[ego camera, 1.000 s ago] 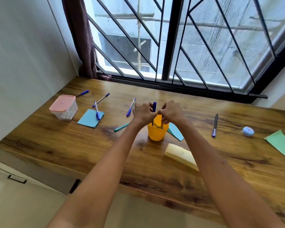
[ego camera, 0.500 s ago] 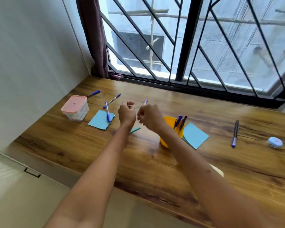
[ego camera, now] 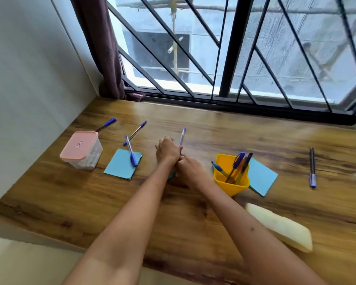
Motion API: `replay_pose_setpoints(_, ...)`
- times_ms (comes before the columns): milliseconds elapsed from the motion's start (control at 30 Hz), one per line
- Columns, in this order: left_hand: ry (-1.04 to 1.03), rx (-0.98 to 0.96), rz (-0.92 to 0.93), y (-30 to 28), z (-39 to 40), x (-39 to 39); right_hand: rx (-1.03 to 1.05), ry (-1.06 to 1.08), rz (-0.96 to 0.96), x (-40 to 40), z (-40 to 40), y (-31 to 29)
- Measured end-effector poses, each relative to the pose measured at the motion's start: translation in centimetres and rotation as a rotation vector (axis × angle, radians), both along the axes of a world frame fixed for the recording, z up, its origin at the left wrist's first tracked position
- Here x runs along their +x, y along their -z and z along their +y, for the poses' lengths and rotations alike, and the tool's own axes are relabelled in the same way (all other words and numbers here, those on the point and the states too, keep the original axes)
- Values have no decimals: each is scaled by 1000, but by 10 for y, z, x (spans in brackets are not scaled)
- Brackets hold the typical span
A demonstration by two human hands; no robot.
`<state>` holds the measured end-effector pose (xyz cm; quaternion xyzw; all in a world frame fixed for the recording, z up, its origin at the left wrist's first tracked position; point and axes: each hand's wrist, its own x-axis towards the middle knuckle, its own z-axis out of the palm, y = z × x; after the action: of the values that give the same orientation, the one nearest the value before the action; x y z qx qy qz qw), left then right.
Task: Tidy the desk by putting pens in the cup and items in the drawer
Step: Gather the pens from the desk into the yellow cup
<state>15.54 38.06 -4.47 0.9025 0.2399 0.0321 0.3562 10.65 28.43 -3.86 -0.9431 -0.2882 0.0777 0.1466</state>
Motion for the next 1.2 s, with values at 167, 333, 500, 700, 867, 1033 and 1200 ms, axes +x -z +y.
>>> replay_pose_setpoints(167,35,123,94,-2,-2,9,-83,-17,-16,3,-4,-5)
replay_pose_setpoints(333,93,138,136,-7,-3,9,-132,-1,13,-3,-1,-18)
replay_pose_setpoints(500,87,63,150,-27,-6,6,-27,66,92,-6,-6,-45)
replay_pose_setpoints(700,197,103,-3,-99,-21,8,155,228,149,0,-26,-109)
replay_pose_setpoints(867,400,188,-85,-169,-51,-7,189,483,65,10,-71,-147)
replay_pose_setpoints(1033,595,185,3,-195,-83,-29,-45,566,-46,-10,-102,-157)
replay_pose_setpoints(1200,692,288,135,-164,-107,-43,-150,525,62,-22,-111,-134)
